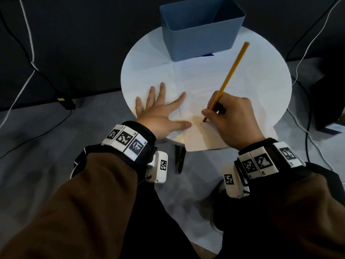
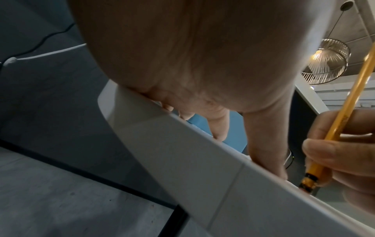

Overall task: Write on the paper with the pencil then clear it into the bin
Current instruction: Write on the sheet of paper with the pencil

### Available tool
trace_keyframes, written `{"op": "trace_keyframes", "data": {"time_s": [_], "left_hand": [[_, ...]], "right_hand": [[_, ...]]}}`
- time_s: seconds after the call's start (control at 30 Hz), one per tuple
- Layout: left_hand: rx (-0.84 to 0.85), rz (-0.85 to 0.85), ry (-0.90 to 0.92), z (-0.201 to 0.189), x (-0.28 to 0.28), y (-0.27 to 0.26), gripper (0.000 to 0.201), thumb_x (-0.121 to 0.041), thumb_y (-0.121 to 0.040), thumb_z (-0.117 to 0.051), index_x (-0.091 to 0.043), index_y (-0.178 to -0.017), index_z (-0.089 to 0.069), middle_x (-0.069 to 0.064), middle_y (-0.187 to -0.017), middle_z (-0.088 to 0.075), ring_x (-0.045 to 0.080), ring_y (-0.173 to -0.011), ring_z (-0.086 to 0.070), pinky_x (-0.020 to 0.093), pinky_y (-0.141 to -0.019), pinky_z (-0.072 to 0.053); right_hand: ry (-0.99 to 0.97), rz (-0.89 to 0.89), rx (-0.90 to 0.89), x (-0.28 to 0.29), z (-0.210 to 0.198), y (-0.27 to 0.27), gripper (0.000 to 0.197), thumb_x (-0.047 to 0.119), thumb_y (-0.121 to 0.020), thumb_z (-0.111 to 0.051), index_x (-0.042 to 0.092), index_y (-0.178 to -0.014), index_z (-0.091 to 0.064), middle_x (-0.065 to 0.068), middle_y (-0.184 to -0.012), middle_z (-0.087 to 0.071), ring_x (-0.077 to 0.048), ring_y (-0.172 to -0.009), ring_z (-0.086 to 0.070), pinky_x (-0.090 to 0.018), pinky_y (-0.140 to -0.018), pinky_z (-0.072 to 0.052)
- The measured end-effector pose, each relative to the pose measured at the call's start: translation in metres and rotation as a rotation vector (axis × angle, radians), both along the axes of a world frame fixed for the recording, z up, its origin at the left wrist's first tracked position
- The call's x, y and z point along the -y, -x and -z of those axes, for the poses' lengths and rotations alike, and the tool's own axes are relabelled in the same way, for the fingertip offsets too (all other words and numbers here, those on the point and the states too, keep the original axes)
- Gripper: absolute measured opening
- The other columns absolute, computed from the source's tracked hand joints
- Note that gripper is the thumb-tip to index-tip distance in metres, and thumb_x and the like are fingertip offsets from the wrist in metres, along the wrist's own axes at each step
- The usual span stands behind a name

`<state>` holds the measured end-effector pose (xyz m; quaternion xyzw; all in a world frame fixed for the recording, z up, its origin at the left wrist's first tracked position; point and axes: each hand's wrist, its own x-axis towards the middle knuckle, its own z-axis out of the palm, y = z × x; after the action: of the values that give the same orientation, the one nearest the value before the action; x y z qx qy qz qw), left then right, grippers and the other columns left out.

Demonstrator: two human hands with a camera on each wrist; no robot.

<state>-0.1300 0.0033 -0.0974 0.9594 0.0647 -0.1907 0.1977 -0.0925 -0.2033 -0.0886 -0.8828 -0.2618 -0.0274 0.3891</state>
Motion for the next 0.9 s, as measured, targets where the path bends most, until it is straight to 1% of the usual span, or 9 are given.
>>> {"op": "trace_keyframes", "data": {"time_s": [0.07, 0.17, 0.27, 0.37, 0.5, 0.6, 0.67, 0.73, 0.9], "left_hand": [[0.005, -0.002, 0.004, 0.000, 0.000, 0.000, 0.087, -0.078, -0.082, -0.051, -0.063, -0.148, 0.003, -0.008, -0.159, 0.034, 0.017, -0.144, 0.037, 0.054, -0.116, 0.021], [0.012, 0.005, 0.001, 0.001, 0.000, 0.000, 0.087, -0.079, -0.082, -0.051, -0.062, -0.149, 0.004, -0.007, -0.159, 0.034, 0.018, -0.144, 0.037, 0.054, -0.116, 0.021], [0.009, 0.011, -0.014, 0.001, 0.000, 0.000, 0.089, -0.079, -0.082, -0.050, -0.061, -0.149, 0.005, -0.006, -0.159, 0.035, 0.019, -0.144, 0.036, 0.055, -0.116, 0.020], [-0.003, 0.007, -0.011, 0.001, 0.001, -0.001, 0.088, -0.079, -0.082, -0.051, -0.062, -0.148, 0.005, -0.007, -0.159, 0.035, 0.018, -0.144, 0.037, 0.054, -0.116, 0.020], [-0.002, -0.005, 0.014, 0.000, 0.000, 0.000, 0.088, -0.077, -0.082, -0.052, -0.063, -0.148, 0.004, -0.008, -0.159, 0.035, 0.017, -0.144, 0.037, 0.053, -0.116, 0.021], [-0.004, 0.006, -0.003, 0.001, -0.001, -0.001, 0.088, -0.079, -0.081, -0.051, -0.063, -0.148, 0.005, -0.007, -0.159, 0.036, 0.018, -0.144, 0.038, 0.054, -0.116, 0.020], [-0.009, 0.011, -0.013, 0.002, -0.001, -0.002, 0.089, -0.080, -0.080, -0.050, -0.063, -0.148, 0.006, -0.006, -0.159, 0.036, 0.019, -0.144, 0.038, 0.055, -0.116, 0.020], [-0.012, 0.012, -0.019, 0.001, -0.001, -0.002, 0.089, -0.081, -0.080, -0.049, -0.063, -0.148, 0.007, -0.007, -0.159, 0.036, 0.019, -0.144, 0.038, 0.055, -0.116, 0.020], [0.002, -0.013, 0.041, 0.001, -0.001, 0.000, 0.087, -0.077, -0.081, -0.054, -0.065, -0.147, 0.001, -0.009, -0.159, 0.034, 0.015, -0.144, 0.037, 0.052, -0.116, 0.021]], "right_hand": [[-0.017, 0.014, 0.000, 0.002, -0.002, 0.000, 0.017, 0.013, -0.089, -0.075, 0.015, -0.078, -0.063, 0.017, -0.065, -0.060, 0.006, -0.066, -0.060, -0.006, -0.064, -0.039], [-0.031, -0.043, -0.001, -0.006, -0.001, 0.008, 0.015, 0.015, -0.090, -0.075, 0.015, -0.079, -0.064, 0.017, -0.066, -0.060, 0.004, -0.066, -0.060, -0.008, -0.064, -0.041], [0.003, -0.082, -0.012, -0.014, 0.003, 0.010, 0.014, 0.019, -0.090, -0.075, 0.018, -0.082, -0.064, 0.018, -0.067, -0.060, 0.001, -0.065, -0.059, -0.010, -0.063, -0.038], [0.022, -0.040, 0.000, -0.007, 0.003, 0.004, 0.013, 0.019, -0.091, -0.074, 0.016, -0.082, -0.064, 0.020, -0.066, -0.059, 0.005, -0.067, -0.059, -0.008, -0.064, -0.039], [0.005, 0.026, 0.008, 0.003, -0.001, -0.001, 0.015, 0.016, -0.090, -0.075, 0.015, -0.080, -0.064, 0.018, -0.064, -0.059, 0.005, -0.067, -0.059, -0.006, -0.064, -0.038], [-0.030, -0.020, -0.005, -0.005, -0.001, 0.006, 0.016, 0.016, -0.090, -0.075, 0.016, -0.079, -0.063, 0.017, -0.065, -0.060, 0.004, -0.066, -0.060, -0.006, -0.064, -0.038], [-0.008, -0.067, -0.012, -0.011, 0.002, 0.010, 0.014, 0.019, -0.091, -0.074, 0.018, -0.082, -0.063, 0.017, -0.067, -0.062, 0.002, -0.066, -0.060, -0.008, -0.063, -0.038], [0.031, -0.064, -0.015, -0.012, 0.004, 0.009, 0.013, 0.022, -0.092, -0.074, 0.020, -0.084, -0.063, 0.017, -0.069, -0.063, 0.002, -0.066, -0.059, -0.011, -0.063, -0.039], [0.030, 0.070, -0.014, 0.007, 0.002, -0.003, 0.015, 0.021, -0.092, -0.073, 0.018, -0.081, -0.063, 0.017, -0.066, -0.062, 0.001, -0.065, -0.057, -0.020, -0.062, -0.041]]}}
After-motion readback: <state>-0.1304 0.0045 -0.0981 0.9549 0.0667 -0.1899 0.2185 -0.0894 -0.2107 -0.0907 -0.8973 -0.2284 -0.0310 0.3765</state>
